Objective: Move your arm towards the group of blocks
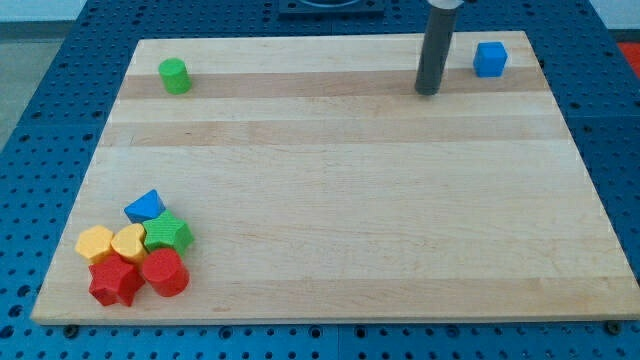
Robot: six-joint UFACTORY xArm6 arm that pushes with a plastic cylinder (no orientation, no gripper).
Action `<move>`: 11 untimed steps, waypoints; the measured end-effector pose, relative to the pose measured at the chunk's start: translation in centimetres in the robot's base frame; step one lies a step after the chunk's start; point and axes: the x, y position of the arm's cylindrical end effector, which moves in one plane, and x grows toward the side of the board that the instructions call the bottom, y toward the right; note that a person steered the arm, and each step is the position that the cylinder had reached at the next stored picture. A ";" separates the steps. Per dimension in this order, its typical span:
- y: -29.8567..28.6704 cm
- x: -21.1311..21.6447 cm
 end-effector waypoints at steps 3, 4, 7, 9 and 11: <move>-6.0 0.0; -8.1 0.0; -17.3 1.3; -26.2 6.5; -33.6 10.6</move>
